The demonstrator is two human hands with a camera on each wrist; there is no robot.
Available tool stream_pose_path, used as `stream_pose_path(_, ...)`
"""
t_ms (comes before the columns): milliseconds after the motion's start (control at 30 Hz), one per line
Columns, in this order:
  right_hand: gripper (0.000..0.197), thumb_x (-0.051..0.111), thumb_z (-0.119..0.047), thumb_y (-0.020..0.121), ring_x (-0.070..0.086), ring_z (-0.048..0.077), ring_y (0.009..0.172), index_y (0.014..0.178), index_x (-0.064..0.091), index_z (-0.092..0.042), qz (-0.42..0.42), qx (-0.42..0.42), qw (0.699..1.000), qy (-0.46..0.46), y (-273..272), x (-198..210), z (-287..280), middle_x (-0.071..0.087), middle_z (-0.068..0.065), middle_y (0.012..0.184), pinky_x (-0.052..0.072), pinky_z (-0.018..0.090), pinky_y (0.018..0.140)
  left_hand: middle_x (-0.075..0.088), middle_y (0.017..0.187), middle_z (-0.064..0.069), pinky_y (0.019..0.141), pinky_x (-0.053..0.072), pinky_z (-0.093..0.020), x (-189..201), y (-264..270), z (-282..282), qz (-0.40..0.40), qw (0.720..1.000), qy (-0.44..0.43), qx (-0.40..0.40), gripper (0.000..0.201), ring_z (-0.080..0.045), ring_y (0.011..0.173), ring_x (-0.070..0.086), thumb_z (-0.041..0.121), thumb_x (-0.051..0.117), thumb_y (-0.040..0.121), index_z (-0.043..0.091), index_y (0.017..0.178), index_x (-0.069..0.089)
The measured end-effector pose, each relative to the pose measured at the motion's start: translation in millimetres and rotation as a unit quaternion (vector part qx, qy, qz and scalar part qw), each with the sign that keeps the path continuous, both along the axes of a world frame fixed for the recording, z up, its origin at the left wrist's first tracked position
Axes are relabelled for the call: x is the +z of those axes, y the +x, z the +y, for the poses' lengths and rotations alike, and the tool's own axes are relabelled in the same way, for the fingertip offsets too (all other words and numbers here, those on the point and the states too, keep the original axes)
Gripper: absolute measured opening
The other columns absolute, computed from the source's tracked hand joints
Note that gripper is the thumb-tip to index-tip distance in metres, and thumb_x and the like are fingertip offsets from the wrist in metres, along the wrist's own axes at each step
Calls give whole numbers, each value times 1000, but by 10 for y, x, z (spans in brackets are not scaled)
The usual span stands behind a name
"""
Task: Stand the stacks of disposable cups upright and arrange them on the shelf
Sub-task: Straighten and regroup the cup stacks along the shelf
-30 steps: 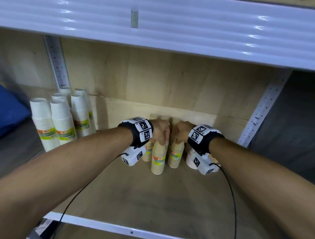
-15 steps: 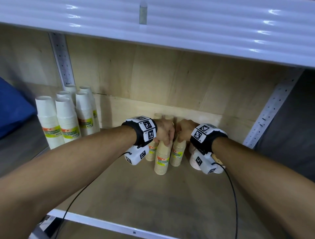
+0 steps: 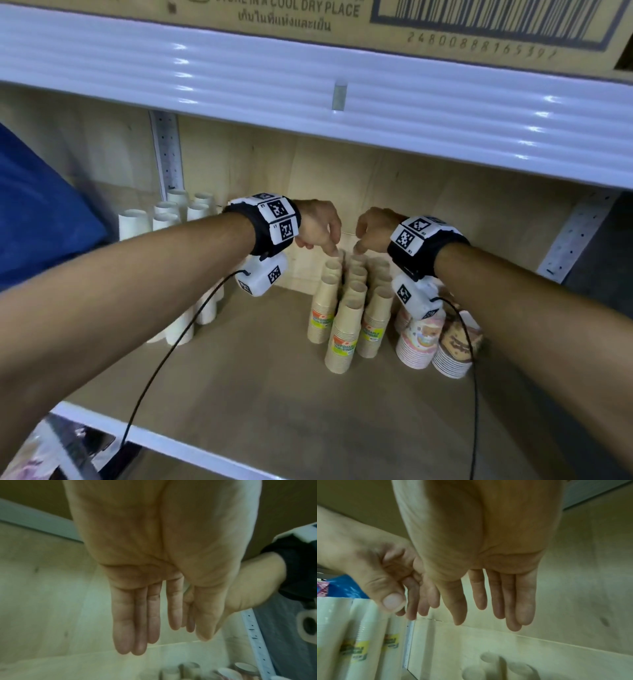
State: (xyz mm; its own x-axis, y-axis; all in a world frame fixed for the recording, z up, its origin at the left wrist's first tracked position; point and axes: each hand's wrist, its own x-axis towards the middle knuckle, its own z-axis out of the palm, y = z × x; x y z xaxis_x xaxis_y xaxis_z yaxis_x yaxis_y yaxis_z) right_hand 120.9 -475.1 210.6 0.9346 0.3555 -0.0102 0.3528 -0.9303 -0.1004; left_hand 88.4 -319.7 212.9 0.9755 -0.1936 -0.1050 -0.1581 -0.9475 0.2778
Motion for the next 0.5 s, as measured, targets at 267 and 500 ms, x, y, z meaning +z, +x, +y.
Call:
stream_pose_path(267, 36, 75, -31, 79, 63, 25, 100, 106, 68, -9, -36, 86, 995, 16, -117, 262, 718, 66, 7, 113, 54, 38, 89, 65, 110, 1, 88, 55, -34, 481, -343, 1055, -65, 989, 72, 113, 33, -20, 98, 63, 44, 71, 81, 29, 110, 67)
stream_pose_path(500, 32, 72, -32, 80, 62, 22, 99, 105, 66, -13, -42, 167, 983, 59, -331, 303, 1461, 63, 4, 113, 54, 33, 85, 62, 106, -1, 75, 43, -25, 608, -729, 1918, -83, 971, 84, 209, 35, -18, 91, 55, 38, 71, 85, 20, 114, 67)
